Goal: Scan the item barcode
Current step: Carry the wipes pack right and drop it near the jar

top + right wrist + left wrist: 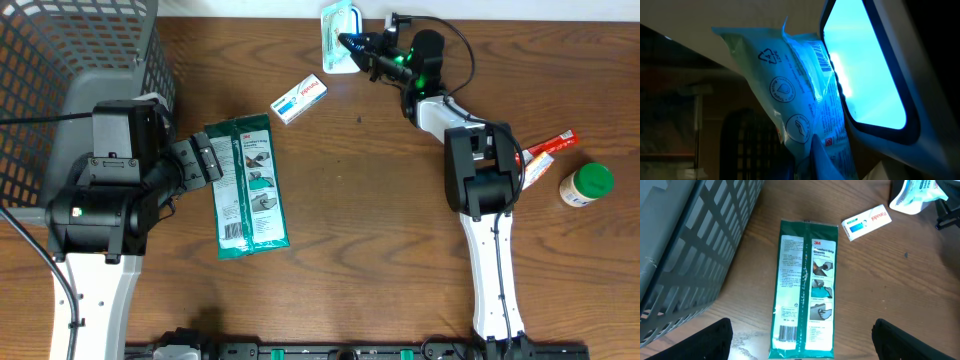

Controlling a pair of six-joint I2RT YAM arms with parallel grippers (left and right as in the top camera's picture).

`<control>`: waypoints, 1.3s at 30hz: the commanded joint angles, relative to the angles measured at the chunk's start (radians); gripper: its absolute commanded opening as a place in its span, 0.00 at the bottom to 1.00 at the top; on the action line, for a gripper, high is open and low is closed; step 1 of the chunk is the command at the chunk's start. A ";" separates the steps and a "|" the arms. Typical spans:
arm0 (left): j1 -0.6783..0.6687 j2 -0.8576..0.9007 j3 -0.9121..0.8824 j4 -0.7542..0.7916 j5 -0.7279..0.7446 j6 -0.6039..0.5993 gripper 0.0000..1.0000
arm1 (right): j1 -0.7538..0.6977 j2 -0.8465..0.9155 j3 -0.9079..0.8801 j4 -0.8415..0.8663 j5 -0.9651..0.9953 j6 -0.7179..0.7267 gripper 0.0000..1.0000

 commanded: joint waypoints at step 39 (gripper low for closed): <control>0.001 0.000 0.008 -0.002 -0.009 0.020 0.90 | -0.084 -0.709 0.015 -1.336 0.589 -1.028 0.01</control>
